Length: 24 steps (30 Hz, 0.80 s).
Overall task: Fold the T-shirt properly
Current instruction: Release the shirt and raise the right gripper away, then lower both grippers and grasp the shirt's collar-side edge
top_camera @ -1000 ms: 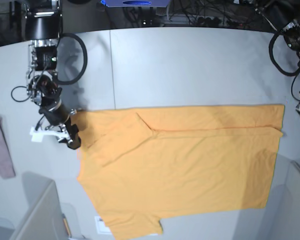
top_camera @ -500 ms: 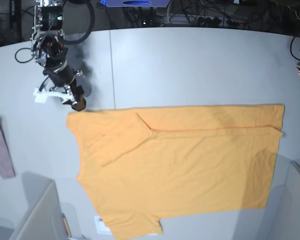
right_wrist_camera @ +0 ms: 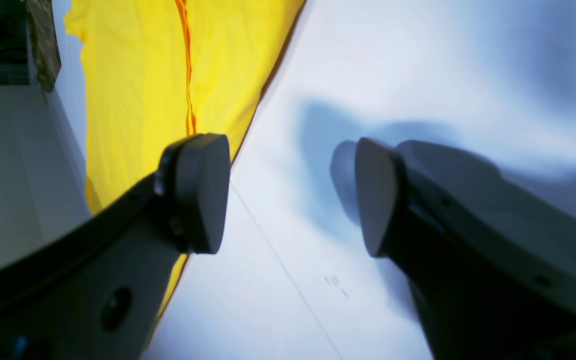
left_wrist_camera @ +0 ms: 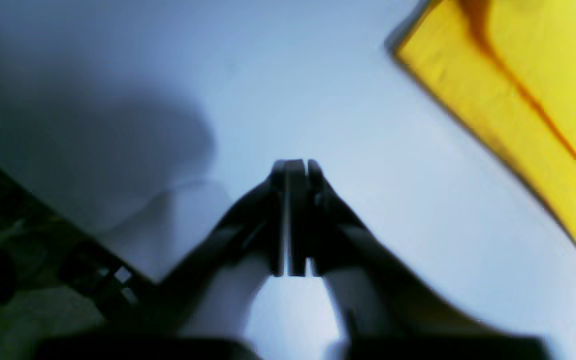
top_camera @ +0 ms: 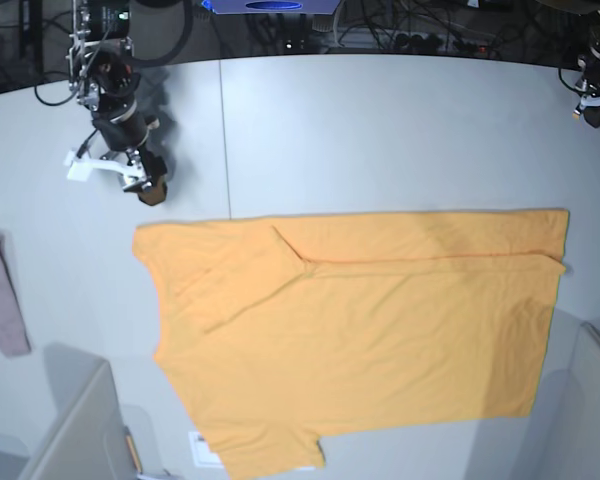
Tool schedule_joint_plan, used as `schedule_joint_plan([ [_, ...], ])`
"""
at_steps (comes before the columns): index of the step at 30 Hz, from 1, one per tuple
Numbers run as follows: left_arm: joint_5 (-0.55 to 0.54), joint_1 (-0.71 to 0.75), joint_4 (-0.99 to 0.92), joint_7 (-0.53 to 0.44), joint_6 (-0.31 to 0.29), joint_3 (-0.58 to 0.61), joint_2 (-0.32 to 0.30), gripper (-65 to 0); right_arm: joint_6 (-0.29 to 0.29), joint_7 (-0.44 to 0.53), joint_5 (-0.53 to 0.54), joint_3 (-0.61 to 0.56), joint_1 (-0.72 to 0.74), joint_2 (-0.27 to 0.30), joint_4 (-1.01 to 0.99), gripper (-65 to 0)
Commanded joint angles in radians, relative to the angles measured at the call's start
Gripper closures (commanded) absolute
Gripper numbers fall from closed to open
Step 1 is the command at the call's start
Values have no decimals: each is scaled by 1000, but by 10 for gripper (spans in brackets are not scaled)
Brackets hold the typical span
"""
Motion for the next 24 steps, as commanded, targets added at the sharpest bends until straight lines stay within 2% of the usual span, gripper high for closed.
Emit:
schedule_joint_plan([
  [1, -14, 4, 17, -22, -2, -11, -17, -125, 16, 16, 7, 10, 10, 8, 2, -377],
  [4, -14, 7, 15, -23, -2, -11, -17, -375, 16, 15, 7, 2, 25, 8, -27, -384],
  [6, -14, 7, 15, -23, -2, -11, -17, -507, 16, 12, 7, 2, 50, -17, -56, -410],
  [8, -14, 6, 15, -23, -2, -11, -17, -612, 16, 12, 7, 8, 86, -35, -102, -437],
  [9, -14, 6, 15, -23, -2, -11, -17, -645, 16, 10, 7, 4, 108, -37, -126, -446],
  [16, -14, -39, -12, -23, -2, -12, -21, -650, 16, 16, 7, 8, 217, -40, -257, -444],
  [21, -12, -121, -111, -19, -2, -61, -24, -650, 11, 18, 7, 8, 261, -42, -317, -365],
  [24, -9, -148, -131, -19, -1, -65, -26, -650, 10, 18, 7, 10, 281, -43, -354, -347],
])
